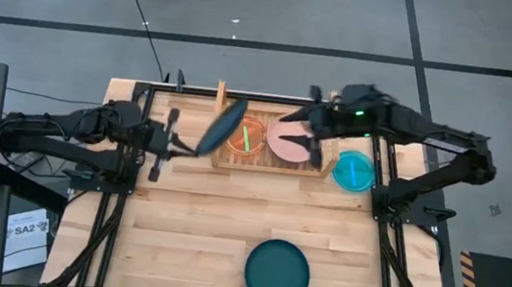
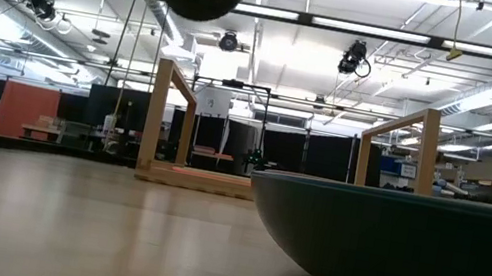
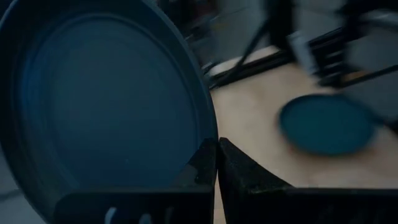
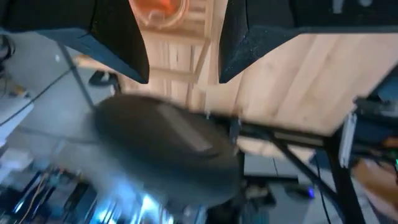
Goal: Place and stack plates onto a shelf
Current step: Stack the top large black plate on top of the large pink plate on the shelf
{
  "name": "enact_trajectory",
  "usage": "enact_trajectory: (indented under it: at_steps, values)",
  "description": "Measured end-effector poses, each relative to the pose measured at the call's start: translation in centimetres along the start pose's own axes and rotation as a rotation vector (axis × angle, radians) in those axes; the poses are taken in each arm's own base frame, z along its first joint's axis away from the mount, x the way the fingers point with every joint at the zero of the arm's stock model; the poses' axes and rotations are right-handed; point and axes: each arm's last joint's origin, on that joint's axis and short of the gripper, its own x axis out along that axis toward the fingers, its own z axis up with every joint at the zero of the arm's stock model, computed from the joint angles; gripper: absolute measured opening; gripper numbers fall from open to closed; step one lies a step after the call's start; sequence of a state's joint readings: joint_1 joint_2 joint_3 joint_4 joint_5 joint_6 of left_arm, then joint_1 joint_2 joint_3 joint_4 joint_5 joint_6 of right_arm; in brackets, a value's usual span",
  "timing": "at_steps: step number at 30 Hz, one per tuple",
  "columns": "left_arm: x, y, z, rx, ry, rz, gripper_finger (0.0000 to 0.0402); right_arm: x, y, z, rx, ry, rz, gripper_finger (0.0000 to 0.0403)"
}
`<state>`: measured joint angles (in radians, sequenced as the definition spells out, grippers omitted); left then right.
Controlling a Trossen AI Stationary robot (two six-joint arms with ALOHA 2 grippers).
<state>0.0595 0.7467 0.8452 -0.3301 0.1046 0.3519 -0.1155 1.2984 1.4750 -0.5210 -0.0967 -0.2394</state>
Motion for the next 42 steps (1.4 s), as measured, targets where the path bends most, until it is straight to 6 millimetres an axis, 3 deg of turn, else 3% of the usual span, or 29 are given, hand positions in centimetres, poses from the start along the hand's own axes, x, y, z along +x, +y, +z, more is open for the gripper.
enact_trajectory:
  at_steps: [5,10,18,29,37,42]
  values:
    - [0.6,-1.3,0.8,0.016,-0.099,-0.183,0.0007,-3.6,0.1,1.6,-0.034,-0.142,-0.016,0.0199]
    - [1.6,-2.5,1.0,0.007,-0.101,-0.282,0.0007,-4.4,0.4,2.2,-0.105,-0.243,0.137,0.0199]
    - [3.3,-3.8,0.8,0.015,-0.069,-0.353,0.0007,0.3,0.6,1.7,-0.119,-0.270,0.358,0.0199]
    - [4.1,-4.3,0.6,0.010,-0.041,-0.378,0.0009,6.7,1.0,-0.9,-0.072,-0.179,0.580,0.0199]
    - [4.1,-4.3,0.6,0.009,-0.039,-0.378,0.0011,8.2,1.1,-1.6,-0.057,-0.155,0.616,0.0197]
    - [4.1,-4.3,0.6,0.010,-0.039,-0.378,0.0012,8.4,1.2,-1.9,-0.049,-0.146,0.641,0.0176]
